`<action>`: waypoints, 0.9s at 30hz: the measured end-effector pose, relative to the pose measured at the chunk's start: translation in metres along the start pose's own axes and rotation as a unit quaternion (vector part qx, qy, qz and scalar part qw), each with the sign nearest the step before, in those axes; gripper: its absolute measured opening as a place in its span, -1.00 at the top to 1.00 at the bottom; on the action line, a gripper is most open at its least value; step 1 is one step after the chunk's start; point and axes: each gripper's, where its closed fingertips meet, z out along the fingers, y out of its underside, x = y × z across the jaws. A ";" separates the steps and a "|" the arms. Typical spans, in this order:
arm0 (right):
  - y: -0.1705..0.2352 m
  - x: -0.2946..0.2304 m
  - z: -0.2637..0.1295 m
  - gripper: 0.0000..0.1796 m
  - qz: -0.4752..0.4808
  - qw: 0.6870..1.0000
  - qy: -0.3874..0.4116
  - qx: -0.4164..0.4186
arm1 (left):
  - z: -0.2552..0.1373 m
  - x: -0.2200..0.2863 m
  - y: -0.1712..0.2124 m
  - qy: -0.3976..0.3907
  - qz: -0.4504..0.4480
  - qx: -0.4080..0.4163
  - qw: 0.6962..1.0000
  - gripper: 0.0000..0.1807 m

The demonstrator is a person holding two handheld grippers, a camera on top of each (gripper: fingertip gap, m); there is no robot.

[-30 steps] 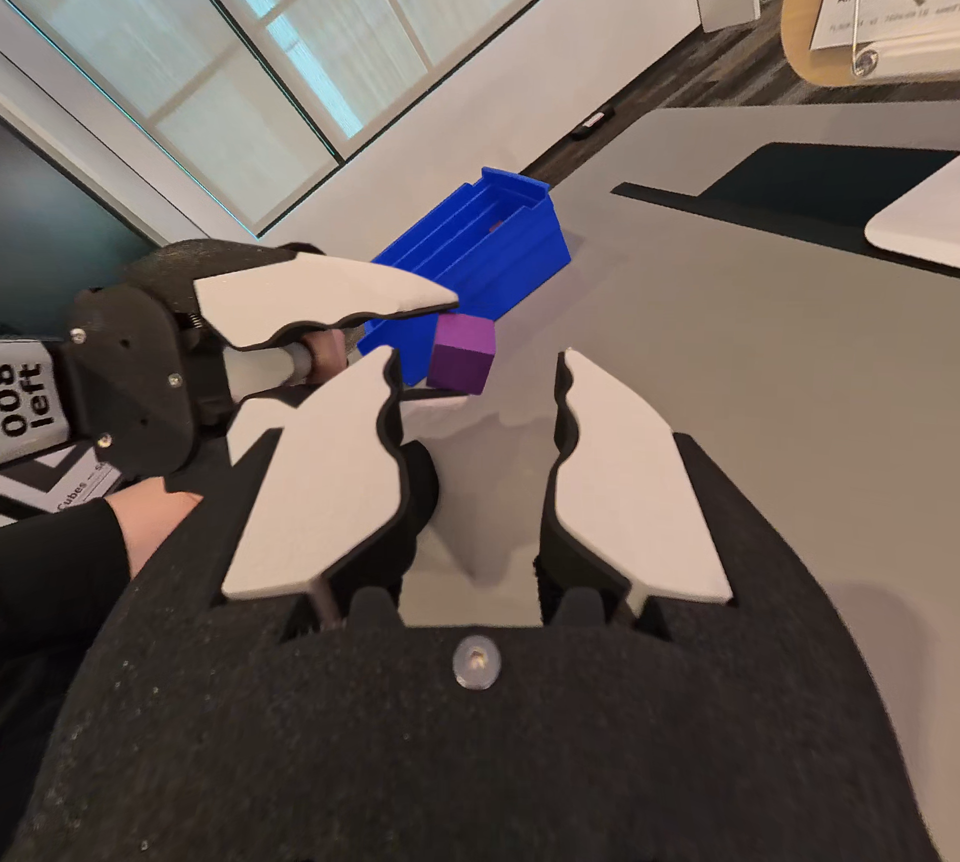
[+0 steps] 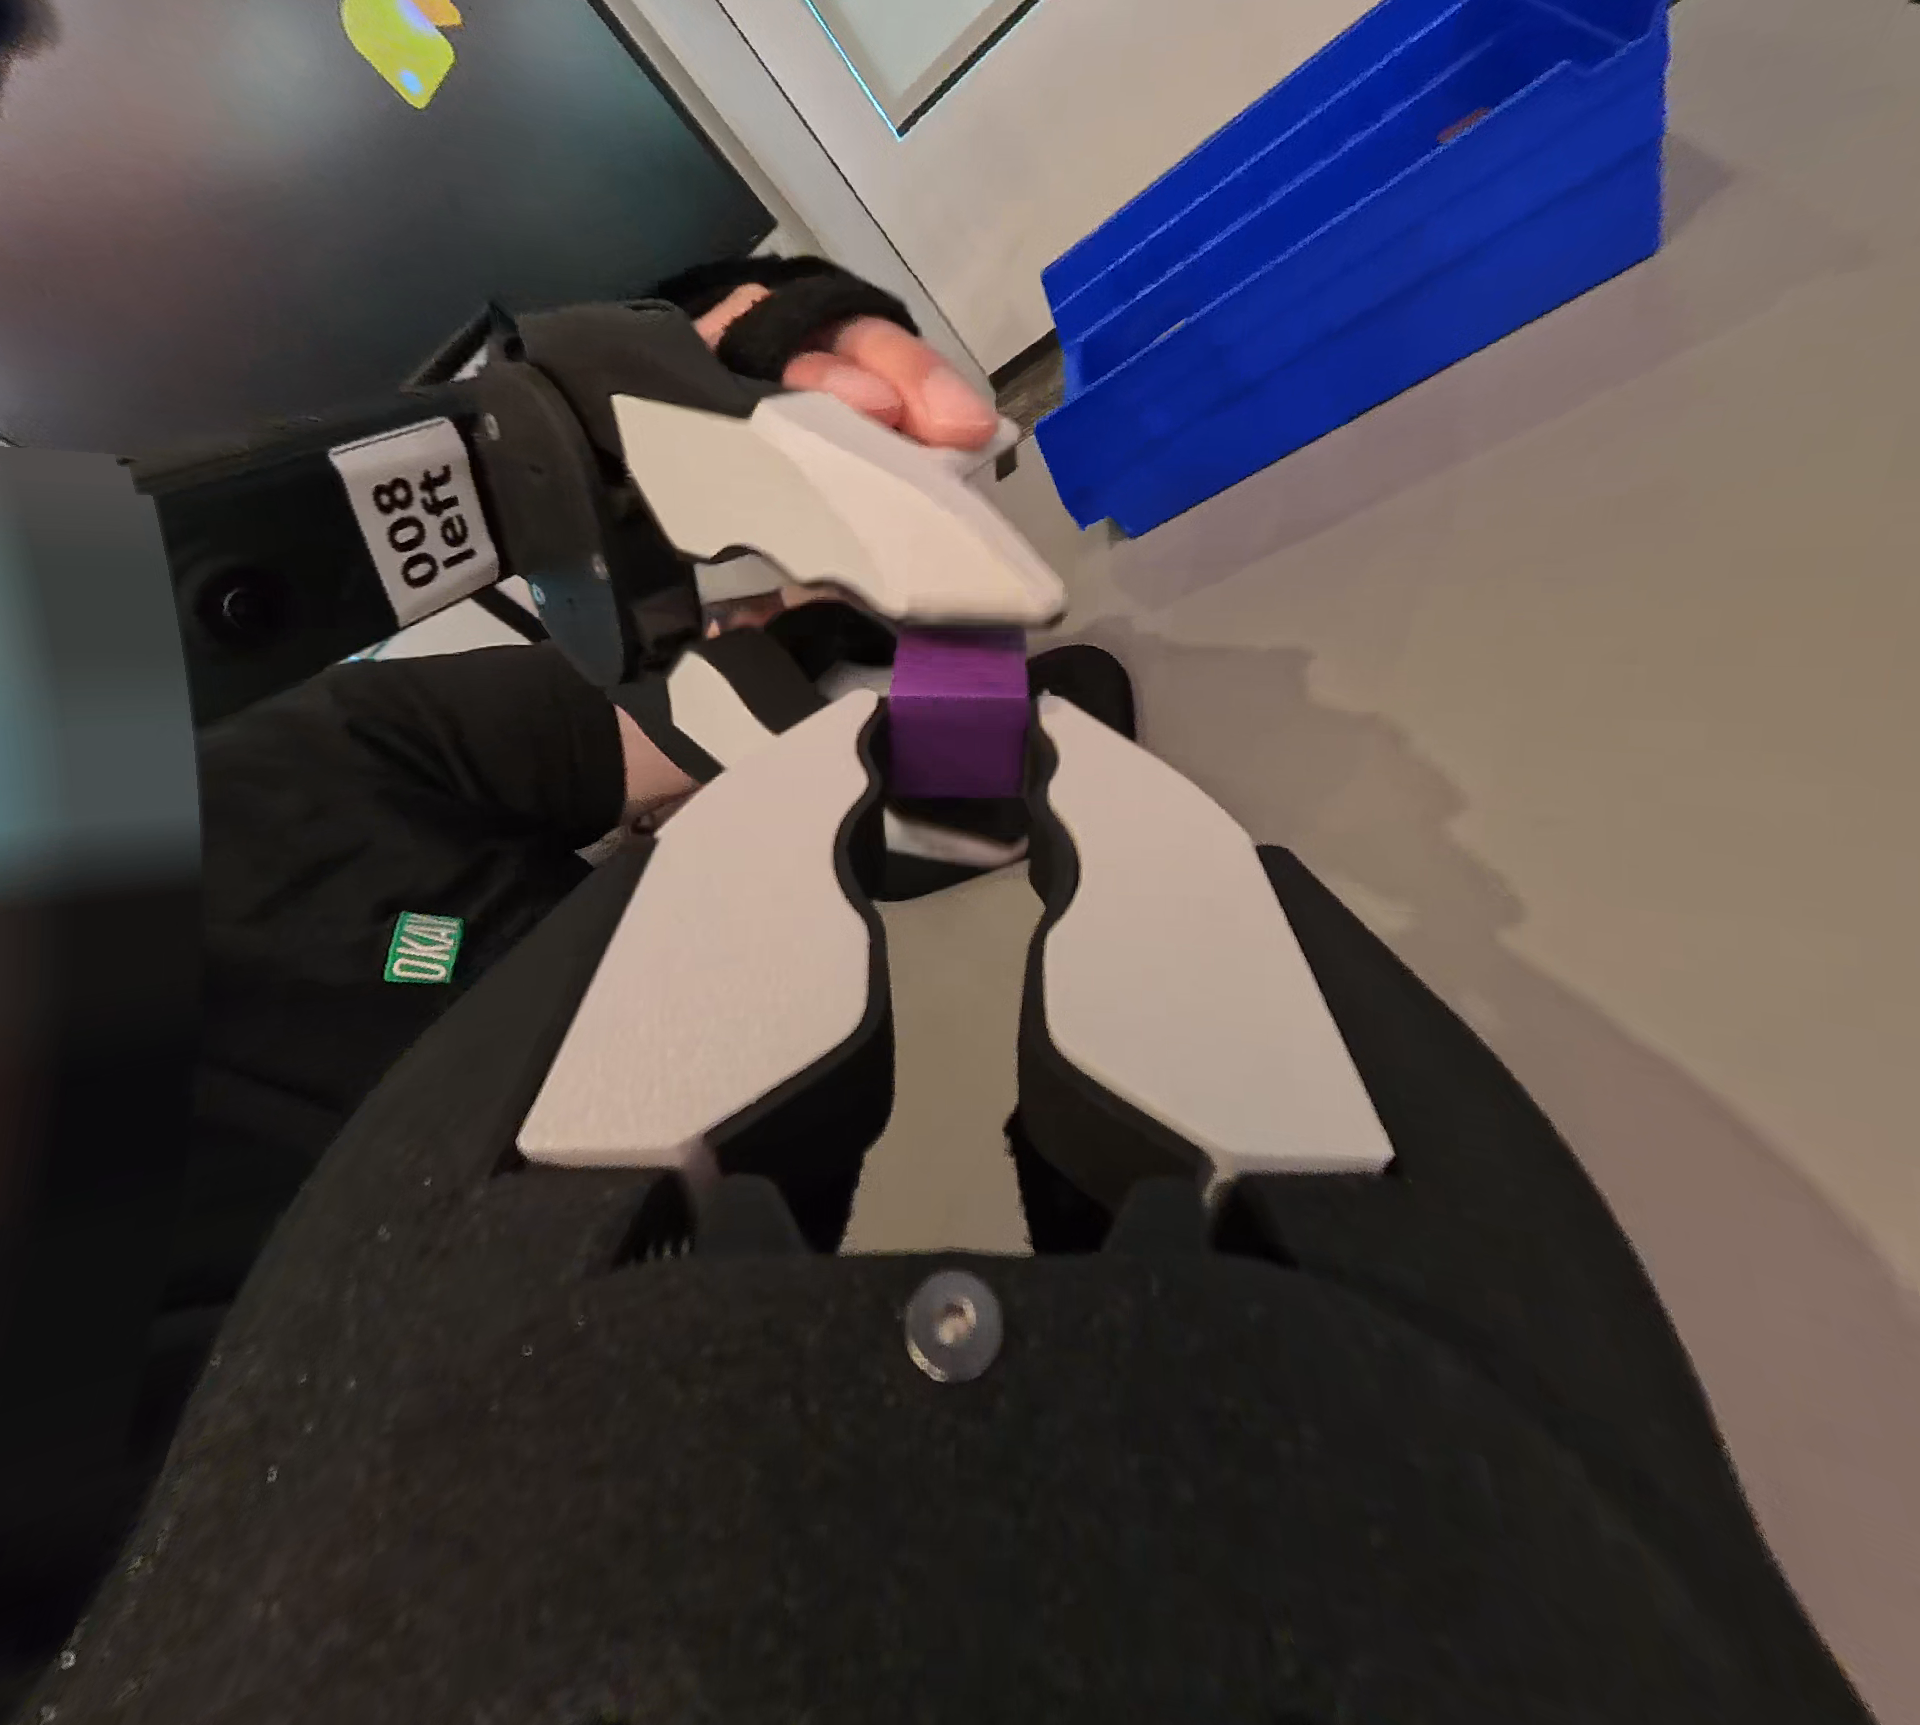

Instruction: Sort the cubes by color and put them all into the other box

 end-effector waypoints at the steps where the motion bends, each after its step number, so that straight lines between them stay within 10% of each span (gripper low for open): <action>1: -0.003 -0.001 -0.005 0.75 -0.006 1.000 0.003 0.007 | 0.001 0.001 0.002 0.003 -0.009 -0.008 1.000 0.44; 8: -0.014 -0.016 -0.127 0.75 -0.098 0.977 0.192 0.003 | -0.011 0.015 0.028 -0.036 -0.059 -0.015 0.997 0.45; 13: 0.059 -0.011 -0.343 0.75 -0.062 0.823 0.565 0.009 | -0.027 0.024 0.062 -0.062 -0.127 -0.026 0.990 0.53; 17: 0.150 0.001 -0.464 0.75 0.075 0.728 0.678 0.070 | -0.035 0.026 0.078 -0.075 -0.178 -0.029 0.981 0.56; 27: 0.253 0.083 -0.484 0.74 0.236 0.735 0.636 -0.010 | -0.038 0.021 0.082 -0.073 -0.208 -0.032 0.975 0.58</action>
